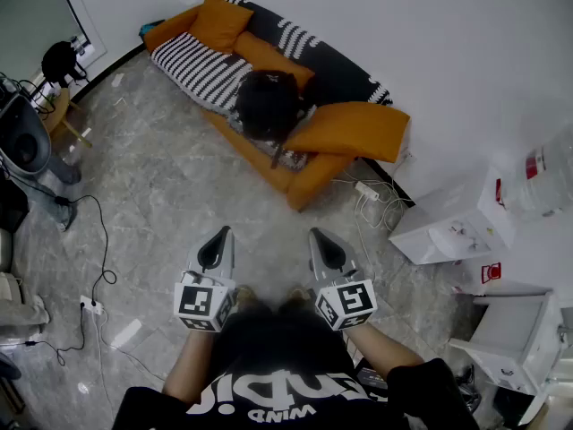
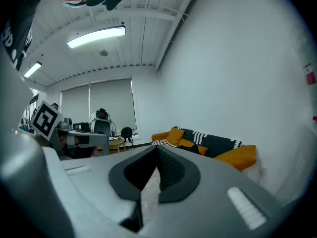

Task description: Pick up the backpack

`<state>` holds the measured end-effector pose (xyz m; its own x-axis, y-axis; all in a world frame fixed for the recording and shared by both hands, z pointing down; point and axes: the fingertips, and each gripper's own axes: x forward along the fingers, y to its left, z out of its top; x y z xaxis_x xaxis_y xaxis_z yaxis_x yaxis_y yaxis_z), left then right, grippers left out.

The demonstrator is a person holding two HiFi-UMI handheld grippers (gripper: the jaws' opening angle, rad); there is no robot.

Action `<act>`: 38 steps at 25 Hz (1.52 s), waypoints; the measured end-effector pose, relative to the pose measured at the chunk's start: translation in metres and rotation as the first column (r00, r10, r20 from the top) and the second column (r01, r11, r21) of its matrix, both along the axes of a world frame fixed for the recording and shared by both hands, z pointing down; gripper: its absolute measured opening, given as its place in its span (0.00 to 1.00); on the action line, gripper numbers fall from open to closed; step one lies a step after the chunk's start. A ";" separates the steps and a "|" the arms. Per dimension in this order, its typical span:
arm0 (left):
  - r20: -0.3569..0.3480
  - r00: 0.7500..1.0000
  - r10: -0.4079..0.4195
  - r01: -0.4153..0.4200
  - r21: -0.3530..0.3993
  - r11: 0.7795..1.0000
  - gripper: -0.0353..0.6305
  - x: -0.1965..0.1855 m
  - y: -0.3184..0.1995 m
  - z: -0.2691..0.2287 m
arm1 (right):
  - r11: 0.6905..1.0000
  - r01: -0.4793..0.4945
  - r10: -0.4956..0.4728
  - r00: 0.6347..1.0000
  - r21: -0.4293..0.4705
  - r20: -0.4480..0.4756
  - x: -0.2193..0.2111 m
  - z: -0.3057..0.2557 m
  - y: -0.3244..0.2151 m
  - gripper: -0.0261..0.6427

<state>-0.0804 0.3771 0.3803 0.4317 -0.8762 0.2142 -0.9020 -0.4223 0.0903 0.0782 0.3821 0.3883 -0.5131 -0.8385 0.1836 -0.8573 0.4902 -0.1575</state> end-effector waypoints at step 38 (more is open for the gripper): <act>-0.018 0.992 0.126 -0.126 -0.001 0.992 0.06 -0.079 -0.158 0.028 | 0.996 -0.087 0.087 0.996 0.004 0.008 -0.080 0.022 -0.143 0.04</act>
<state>-0.1593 0.2187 0.4087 0.5423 -0.8143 0.2070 -0.8399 -0.5321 0.1073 -0.0015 0.2395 0.4100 -0.4392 -0.8809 0.1765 -0.8957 0.4141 -0.1622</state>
